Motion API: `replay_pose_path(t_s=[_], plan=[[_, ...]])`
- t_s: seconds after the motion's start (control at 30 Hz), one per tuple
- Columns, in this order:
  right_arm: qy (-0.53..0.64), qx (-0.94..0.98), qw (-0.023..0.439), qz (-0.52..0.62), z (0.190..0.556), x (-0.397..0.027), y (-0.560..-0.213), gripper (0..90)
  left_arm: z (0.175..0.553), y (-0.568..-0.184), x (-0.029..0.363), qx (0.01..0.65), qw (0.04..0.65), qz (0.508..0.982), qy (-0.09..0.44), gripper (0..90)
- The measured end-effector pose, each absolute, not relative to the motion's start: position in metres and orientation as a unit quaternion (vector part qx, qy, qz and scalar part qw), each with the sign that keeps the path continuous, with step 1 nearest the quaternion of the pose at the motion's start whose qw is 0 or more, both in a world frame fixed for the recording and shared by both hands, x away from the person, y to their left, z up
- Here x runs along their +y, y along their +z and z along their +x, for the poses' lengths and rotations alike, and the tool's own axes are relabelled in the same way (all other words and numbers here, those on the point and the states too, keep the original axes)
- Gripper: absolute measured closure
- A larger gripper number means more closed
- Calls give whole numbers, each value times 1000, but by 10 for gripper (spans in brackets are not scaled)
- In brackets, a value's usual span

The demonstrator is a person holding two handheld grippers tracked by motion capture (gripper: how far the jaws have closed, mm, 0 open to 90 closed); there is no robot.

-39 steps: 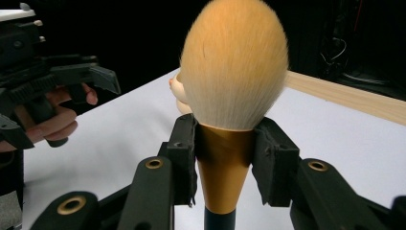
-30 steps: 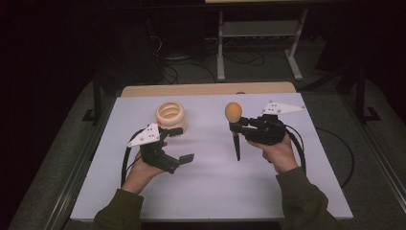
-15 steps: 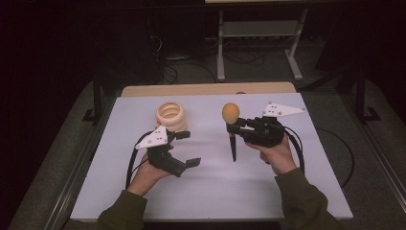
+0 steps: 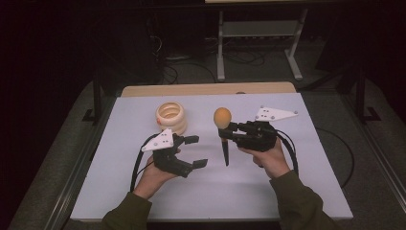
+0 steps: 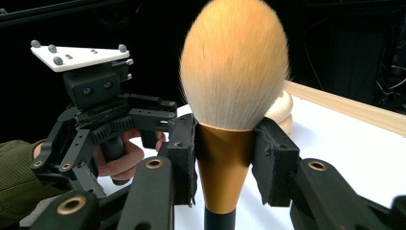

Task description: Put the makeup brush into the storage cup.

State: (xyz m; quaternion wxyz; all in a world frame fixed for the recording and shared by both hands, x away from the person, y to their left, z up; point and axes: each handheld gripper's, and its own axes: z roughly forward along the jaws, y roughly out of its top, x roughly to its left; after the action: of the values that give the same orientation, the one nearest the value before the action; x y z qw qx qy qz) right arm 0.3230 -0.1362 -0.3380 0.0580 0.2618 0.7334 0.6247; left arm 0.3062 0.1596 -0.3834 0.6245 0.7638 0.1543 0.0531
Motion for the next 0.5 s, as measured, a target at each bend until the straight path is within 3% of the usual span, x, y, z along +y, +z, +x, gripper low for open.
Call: replay_pose_path(t_s=[0.17, 0.5], plan=[[627, 733, 53, 258, 321, -131, -339, 625, 305, -384, 157, 158, 626, 762, 50, 148], [632, 735, 38, 242, 317, -119, -342, 625, 306, -385, 155, 154, 624, 764, 48, 253]])
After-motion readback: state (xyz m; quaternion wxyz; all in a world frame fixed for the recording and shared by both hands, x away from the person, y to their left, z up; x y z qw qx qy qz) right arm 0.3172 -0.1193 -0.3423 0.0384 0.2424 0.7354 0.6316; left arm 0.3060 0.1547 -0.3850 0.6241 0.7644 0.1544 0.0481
